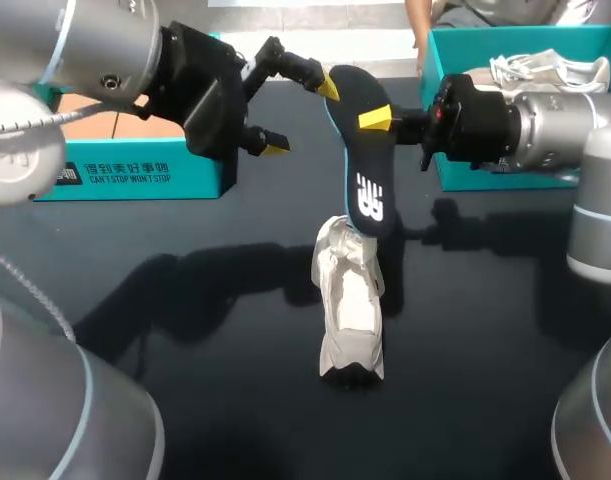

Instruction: Take the shoe out of the shoebox, open the shoe tongue, remove and reinsert the insole, then place the shoe into the shoebox

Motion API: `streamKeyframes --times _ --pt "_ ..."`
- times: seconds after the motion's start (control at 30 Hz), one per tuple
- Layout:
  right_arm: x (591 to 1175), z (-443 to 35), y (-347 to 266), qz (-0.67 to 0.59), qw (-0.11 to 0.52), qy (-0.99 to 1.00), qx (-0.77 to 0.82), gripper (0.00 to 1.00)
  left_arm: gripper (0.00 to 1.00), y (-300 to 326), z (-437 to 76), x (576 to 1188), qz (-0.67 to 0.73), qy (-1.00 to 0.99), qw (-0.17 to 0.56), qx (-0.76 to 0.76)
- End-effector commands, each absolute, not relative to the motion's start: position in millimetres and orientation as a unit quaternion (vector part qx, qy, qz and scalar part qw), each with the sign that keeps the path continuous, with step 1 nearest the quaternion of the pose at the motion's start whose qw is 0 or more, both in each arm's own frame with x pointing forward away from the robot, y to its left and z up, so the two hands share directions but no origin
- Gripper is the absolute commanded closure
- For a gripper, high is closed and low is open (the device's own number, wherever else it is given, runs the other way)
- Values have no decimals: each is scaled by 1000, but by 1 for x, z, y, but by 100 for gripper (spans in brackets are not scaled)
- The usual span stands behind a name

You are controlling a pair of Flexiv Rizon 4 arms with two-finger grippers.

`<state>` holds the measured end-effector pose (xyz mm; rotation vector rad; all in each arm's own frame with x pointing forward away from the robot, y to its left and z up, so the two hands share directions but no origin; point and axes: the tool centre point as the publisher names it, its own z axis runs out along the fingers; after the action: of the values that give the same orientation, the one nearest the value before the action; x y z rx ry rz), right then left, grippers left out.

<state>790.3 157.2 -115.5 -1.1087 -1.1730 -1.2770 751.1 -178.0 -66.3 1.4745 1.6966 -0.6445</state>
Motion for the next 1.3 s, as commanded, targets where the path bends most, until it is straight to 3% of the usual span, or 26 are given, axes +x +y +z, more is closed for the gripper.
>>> streamKeyframes --times 0.03,0.13,0.27,0.33,0.5,0.6,0.9,1.3 --pt "790 -115 159 -532 518 -488 -460 100 0 -176 -79 747 -390 546 557 489" --pt "788 -114 161 -533 521 -485 -457 100 0 -179 -80 748 -391 538 569 483" --pt "788 -114 163 -533 525 -483 -454 100 16 -184 -86 752 -400 528 574 482" --pt "788 -114 165 -532 527 -483 -454 100 29 -187 -88 754 -401 525 574 484" --pt "782 -114 168 -520 534 -490 -452 100 33 -194 -92 763 -410 522 570 483" --pt "778 -117 168 -514 536 -494 -452 100 45 -197 -94 771 -414 520 567 487" --pt "774 -115 167 -512 539 -493 -451 100 51 -202 -96 791 -415 519 559 495" --pt "776 -115 170 -512 539 -493 -452 100 51 -200 -103 798 -412 525 547 505"
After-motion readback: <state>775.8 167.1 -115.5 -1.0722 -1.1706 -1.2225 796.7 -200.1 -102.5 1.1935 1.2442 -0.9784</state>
